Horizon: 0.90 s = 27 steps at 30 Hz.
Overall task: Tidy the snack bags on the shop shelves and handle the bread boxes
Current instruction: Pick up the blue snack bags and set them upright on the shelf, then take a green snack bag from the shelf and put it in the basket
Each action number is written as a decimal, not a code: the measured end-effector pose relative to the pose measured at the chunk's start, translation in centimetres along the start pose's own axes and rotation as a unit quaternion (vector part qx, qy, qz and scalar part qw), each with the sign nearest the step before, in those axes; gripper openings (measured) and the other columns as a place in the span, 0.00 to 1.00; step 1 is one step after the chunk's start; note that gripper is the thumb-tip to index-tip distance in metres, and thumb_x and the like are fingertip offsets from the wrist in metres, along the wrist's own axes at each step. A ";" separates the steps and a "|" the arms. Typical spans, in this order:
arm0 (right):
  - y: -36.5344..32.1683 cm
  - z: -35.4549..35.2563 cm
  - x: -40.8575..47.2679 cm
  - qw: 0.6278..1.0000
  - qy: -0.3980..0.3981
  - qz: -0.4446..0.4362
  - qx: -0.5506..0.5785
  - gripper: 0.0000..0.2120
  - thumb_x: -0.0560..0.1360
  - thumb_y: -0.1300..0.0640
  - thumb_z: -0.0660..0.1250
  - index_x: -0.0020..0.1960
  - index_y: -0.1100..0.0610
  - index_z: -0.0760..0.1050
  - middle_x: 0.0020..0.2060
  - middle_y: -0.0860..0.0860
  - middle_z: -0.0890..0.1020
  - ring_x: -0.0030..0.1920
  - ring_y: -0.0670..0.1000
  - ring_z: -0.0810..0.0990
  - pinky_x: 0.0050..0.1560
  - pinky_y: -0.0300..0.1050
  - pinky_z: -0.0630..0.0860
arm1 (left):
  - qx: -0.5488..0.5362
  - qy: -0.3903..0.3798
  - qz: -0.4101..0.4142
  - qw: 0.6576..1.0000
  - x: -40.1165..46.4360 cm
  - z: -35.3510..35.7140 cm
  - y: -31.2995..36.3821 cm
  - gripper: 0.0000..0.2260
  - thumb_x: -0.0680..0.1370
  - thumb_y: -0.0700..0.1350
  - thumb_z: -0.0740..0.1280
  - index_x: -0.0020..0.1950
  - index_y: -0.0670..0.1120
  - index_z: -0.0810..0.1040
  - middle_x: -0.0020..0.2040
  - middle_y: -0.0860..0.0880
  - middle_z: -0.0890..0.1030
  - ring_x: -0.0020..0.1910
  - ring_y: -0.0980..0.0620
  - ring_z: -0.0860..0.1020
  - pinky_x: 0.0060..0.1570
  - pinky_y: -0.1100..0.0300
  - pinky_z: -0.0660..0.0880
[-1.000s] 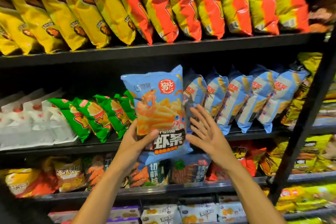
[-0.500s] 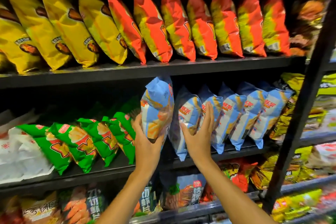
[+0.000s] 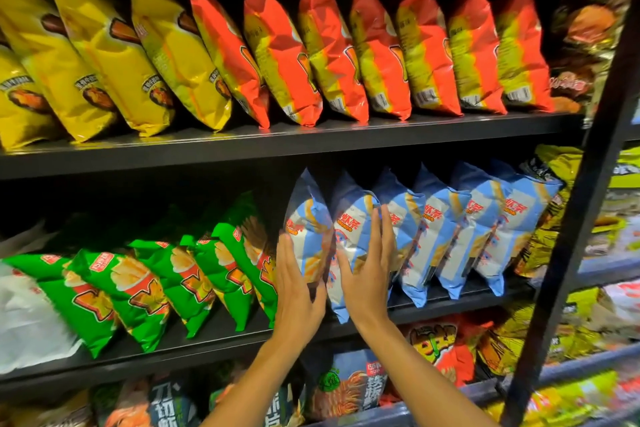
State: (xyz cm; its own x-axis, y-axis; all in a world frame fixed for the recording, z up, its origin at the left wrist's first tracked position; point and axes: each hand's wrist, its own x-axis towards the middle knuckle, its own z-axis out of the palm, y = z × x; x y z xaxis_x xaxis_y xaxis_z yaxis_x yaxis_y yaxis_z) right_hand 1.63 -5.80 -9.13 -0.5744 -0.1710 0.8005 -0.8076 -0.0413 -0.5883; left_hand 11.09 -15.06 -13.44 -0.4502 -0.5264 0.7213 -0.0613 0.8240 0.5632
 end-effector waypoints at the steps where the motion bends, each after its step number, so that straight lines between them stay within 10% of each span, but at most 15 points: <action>1: 0.1 0.1 0.0 1.000 0.004 -0.006 -0.003 0.43 0.80 0.59 0.73 0.84 0.48 0.50 0.84 0.46 0.51 0.84 0.52 0.51 0.77 0.67 0.64 | -0.004 -0.002 0.007 1.000 0.1 -0.1 -0.2 0.48 0.79 0.37 0.69 0.83 0.54 0.35 0.84 0.53 0.40 0.84 0.51 0.43 0.81 0.46 0.50; 18: 0.9 0.3 -0.9 0.999 -0.022 -0.025 -0.015 0.44 0.79 0.61 0.73 0.85 0.52 0.49 0.84 0.51 0.49 0.84 0.56 0.48 0.82 0.55 0.56 | 0.052 -0.011 0.063 0.997 0.2 -0.2 -0.5 0.44 0.79 0.37 0.70 0.83 0.41 0.40 0.84 0.45 0.37 0.83 0.42 0.40 0.81 0.43 0.47; 23: -1.6 -1.7 -1.7 0.999 -0.022 0.018 0.030 0.44 0.76 0.62 0.76 0.84 0.56 0.54 0.84 0.49 0.46 0.84 0.51 0.45 0.80 0.37 0.50 | 0.031 0.006 0.177 0.984 -0.1 -5.3 1.5 0.36 0.78 0.35 0.71 0.81 0.37 0.56 0.83 0.41 0.53 0.83 0.37 0.53 0.80 0.43 0.54; 27: -4.8 -1.8 -3.3 0.993 -0.026 -0.082 0.077 0.40 0.76 0.64 0.75 0.81 0.56 0.59 0.81 0.53 0.59 0.83 0.51 0.56 0.80 0.42 0.57 | 0.097 0.110 0.225 0.963 -0.3 -12.4 0.0 0.27 0.76 0.39 0.70 0.74 0.41 0.67 0.75 0.42 0.67 0.77 0.41 0.64 0.77 0.45 0.60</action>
State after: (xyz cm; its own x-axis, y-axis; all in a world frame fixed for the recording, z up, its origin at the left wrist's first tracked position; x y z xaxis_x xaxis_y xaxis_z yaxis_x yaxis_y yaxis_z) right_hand 7.13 -3.31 -8.77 -0.4263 -0.1996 0.8823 -0.8571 -0.2227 -0.4645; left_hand 22.29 -17.54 -8.63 -0.2715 -0.1211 0.9548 -0.0795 0.9915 0.1032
